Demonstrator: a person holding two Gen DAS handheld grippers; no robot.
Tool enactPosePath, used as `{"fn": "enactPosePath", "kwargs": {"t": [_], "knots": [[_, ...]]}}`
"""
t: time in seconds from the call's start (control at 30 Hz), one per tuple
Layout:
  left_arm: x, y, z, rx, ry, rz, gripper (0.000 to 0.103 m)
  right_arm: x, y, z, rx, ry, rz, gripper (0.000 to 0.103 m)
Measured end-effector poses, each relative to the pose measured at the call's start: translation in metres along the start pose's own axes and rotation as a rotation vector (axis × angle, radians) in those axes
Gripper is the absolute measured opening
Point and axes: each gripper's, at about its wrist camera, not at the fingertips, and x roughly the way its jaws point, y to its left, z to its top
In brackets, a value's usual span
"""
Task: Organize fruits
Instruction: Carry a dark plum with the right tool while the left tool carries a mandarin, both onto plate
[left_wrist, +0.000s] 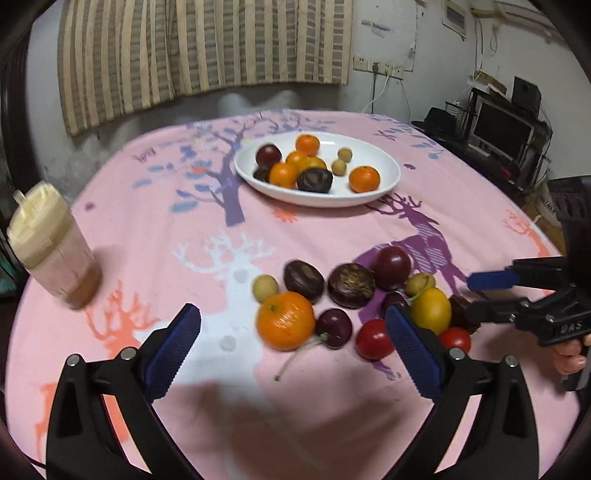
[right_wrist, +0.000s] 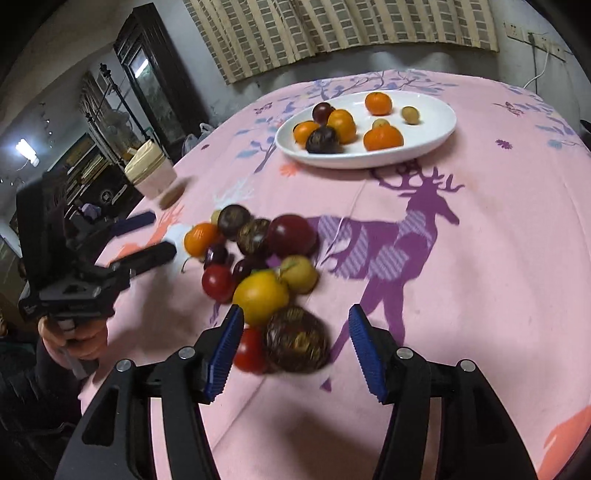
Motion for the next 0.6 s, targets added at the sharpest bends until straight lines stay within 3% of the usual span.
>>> {"fn": "enactPosePath", "kwargs": {"t": [0.1, 0.27, 0.4, 0.5, 0.53, 0.57, 0.6], "knots": [[-0.002, 0.007, 0.0, -0.028, -0.009, 0.001, 0.098, 0.005, -0.004, -0.003, 0.018, 0.035, 0.003, 0.053], [0.0, 0.02, 0.0, -0.092, 0.016, -0.026, 0.098, 0.011, -0.015, -0.005, 0.081, 0.061, 0.09, 0.044], [0.006, 0.028, 0.001, -0.123, 0.029, -0.006, 0.098, 0.012, -0.022, -0.004, 0.139, 0.069, 0.14, 0.04], [0.015, 0.04, 0.0, -0.184, 0.067, -0.02, 0.098, -0.001, -0.026, -0.001, 0.161, 0.006, 0.154, 0.04], [0.016, 0.043, 0.0, -0.196, 0.07, -0.026, 0.086, -0.006, -0.024, 0.0, 0.146, -0.016, 0.136, 0.04], [0.018, 0.044, -0.001, -0.197, 0.078, -0.036, 0.066, -0.007, -0.022, 0.001, 0.142, -0.023, 0.133, 0.04], [0.021, 0.044, -0.001, -0.193, 0.097, -0.056, 0.061, -0.007, -0.022, 0.001, 0.144, -0.022, 0.137, 0.04]]}}
